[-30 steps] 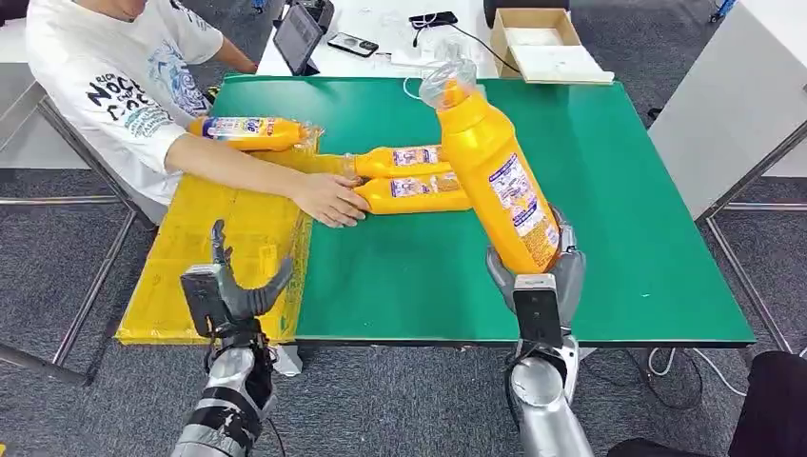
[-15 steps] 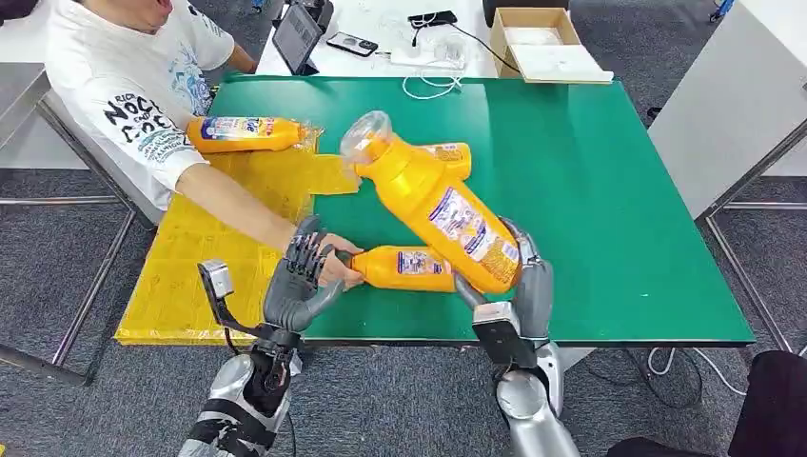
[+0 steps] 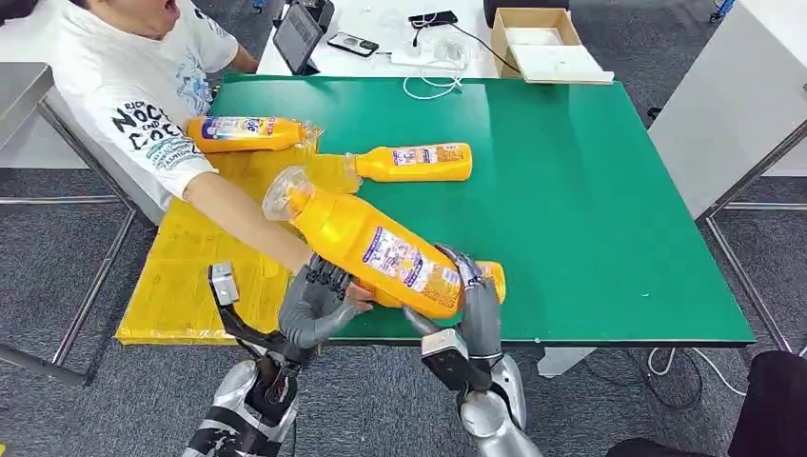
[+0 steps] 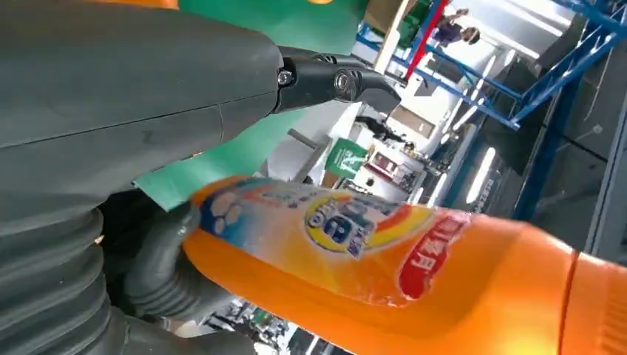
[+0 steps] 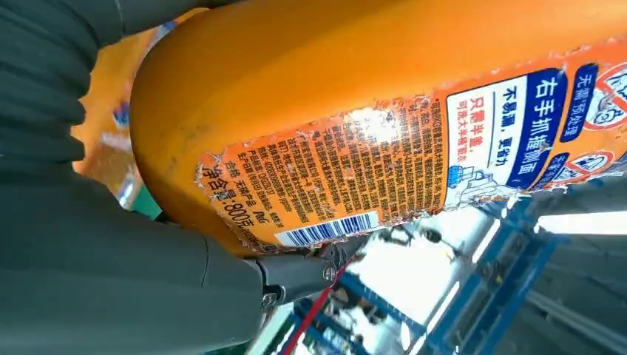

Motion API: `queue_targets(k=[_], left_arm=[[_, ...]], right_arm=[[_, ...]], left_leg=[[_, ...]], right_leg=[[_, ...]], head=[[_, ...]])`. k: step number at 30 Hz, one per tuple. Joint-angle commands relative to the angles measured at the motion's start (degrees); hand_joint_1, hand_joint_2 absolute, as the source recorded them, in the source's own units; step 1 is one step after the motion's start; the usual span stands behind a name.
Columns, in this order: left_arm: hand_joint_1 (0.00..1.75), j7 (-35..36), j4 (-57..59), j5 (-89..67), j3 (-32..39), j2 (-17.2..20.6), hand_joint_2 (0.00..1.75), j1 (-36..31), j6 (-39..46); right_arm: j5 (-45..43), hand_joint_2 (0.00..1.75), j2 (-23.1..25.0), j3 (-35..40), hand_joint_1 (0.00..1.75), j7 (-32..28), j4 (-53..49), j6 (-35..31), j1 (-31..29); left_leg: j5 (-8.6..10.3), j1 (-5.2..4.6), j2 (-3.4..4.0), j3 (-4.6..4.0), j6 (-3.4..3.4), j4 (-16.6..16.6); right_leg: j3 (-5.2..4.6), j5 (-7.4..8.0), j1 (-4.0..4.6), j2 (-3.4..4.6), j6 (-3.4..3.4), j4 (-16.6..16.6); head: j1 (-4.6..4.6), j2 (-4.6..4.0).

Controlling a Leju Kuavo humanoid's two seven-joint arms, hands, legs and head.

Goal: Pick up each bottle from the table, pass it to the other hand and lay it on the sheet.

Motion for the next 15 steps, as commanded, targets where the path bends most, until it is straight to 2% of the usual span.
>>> queue_targets(k=[1, 5, 8, 15], left_arm=[[0.00, 0.0, 0.8, 0.7, -3.1, 2.2, 1.75, -0.5, -0.6], [0.00, -0.3, -0.1, 0.1, -3.5, 2.2, 1.75, 0.1, -0.5], [0.00, -0.3, 0.0, -0.4, -3.9, 2.3, 1.75, 0.1, -0.4], [0.00, -0.5, 2.4, -1.0, -4.1, 2.0, 1.75, -1.2, -0.7]], right_arm=[[-1.2, 1.75, 0.9, 1.2, 1.75, -0.1, 7.0, 1.0, -2.0], [-2.6, 1.75, 1.7, 0.2, 1.75, 0.9, 8.1, 1.3, -2.8], [-1.5, 1.75, 1.7, 1.2, 1.75, 2.1, 10.7, 2.0, -4.0], [5.1, 1.75, 2.0, 7.7, 1.75, 6.1, 21.6, 4.3, -7.5]], left_leg=[[-0.06, 0.00, 0.09, 0.20, 0.02, -0.1], [-0.24, 0.01, 0.21, 0.62, 0.05, -0.1], [-0.09, 0.01, 0.16, 0.28, 0.03, -0.1], [-0.13, 0.03, 0.25, 0.45, 0.03, -0.1]], right_leg=[[0.18, -0.03, 0.03, 0.03, -0.10, -0.1], [0.58, -0.17, 0.08, 0.08, -0.23, -0.1], [0.24, -0.04, 0.04, 0.09, -0.12, -0.1], [0.40, -0.05, 0.08, 0.15, -0.19, -0.1]], head=[[-0.02, 0.00], [-0.02, 0.00], [-0.02, 0.00], [-0.02, 0.00]])
